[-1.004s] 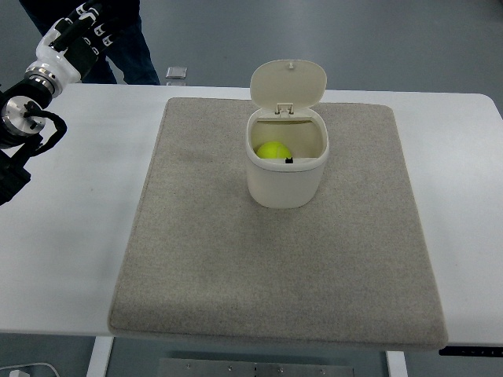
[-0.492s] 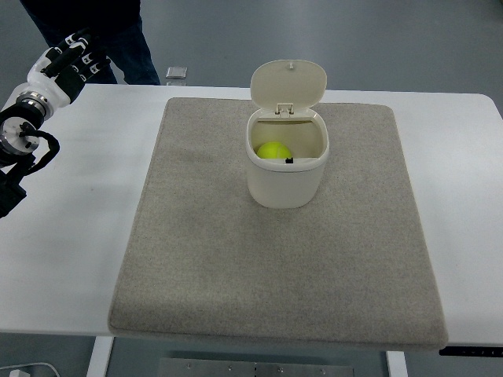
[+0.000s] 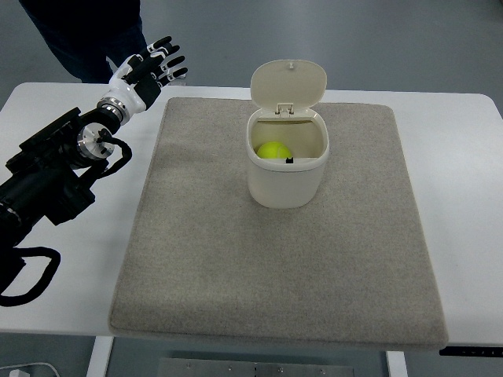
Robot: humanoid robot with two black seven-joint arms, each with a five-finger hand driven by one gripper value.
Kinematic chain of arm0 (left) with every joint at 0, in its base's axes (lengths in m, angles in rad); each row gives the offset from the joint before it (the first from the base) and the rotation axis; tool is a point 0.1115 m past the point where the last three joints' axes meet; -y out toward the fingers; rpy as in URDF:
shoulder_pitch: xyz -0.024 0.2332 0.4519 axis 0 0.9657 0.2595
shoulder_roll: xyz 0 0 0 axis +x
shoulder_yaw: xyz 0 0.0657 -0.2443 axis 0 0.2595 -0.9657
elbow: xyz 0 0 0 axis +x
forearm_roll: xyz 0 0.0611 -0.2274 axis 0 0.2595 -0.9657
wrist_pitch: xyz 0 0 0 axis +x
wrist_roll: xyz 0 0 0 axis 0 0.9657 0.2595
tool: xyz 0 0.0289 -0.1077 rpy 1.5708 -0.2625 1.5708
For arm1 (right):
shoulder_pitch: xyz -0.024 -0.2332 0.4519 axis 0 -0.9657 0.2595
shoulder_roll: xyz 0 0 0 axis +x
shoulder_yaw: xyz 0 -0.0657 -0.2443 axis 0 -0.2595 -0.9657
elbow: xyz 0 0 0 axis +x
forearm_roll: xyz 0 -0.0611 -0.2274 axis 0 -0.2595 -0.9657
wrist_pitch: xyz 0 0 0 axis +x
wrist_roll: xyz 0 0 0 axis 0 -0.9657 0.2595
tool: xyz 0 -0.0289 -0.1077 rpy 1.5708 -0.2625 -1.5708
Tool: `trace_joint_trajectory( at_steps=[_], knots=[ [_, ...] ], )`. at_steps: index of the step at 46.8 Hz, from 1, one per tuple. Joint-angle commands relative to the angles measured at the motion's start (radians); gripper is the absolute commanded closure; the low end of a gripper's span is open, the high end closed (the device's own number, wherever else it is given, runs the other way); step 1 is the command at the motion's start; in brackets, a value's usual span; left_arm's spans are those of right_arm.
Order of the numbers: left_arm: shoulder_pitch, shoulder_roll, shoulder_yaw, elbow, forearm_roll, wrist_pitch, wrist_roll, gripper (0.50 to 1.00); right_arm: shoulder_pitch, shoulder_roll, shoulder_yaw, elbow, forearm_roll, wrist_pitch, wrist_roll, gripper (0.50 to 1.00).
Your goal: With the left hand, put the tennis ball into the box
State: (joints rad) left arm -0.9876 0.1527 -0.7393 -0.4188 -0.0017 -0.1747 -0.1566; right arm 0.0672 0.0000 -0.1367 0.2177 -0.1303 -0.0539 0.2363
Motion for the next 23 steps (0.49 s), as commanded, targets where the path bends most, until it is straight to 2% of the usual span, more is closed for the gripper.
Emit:
trace_joint_trajectory(
  at_steps=[1,6,7,9,13,23],
  knots=[
    [-0.008,0.004,0.0,0.0,0.0,0.003,0.0,0.748,-0.001,0.0,0.0,0.0,-0.002,-0.001,0.0,0.562],
    [-0.01,0.013,0.0,0.002,0.0,0.003,0.0,0.727,-0.004,0.0,0.0,-0.001,-0.002,-0.003,0.0,0.562],
    [-0.01,0.016,0.0,0.002,0.0,0.003,0.0,0.707,-0.007,0.0,0.0,-0.001,0.0,-0.003,0.0,0.562],
    [-0.01,0.022,0.0,0.008,0.0,0.006,0.0,0.628,-0.007,0.0,0.0,-0.001,-0.002,-0.004,0.0,0.562],
    [-0.01,0.028,0.0,0.017,0.0,0.032,0.0,0.562,-0.007,0.0,0.0,-0.001,-0.002,-0.004,0.0,0.562],
    [-0.01,0.039,-0.008,0.017,-0.001,0.047,-0.014,0.568,-0.007,0.0,0.0,-0.001,0.0,-0.006,0.0,0.562]
  ],
)
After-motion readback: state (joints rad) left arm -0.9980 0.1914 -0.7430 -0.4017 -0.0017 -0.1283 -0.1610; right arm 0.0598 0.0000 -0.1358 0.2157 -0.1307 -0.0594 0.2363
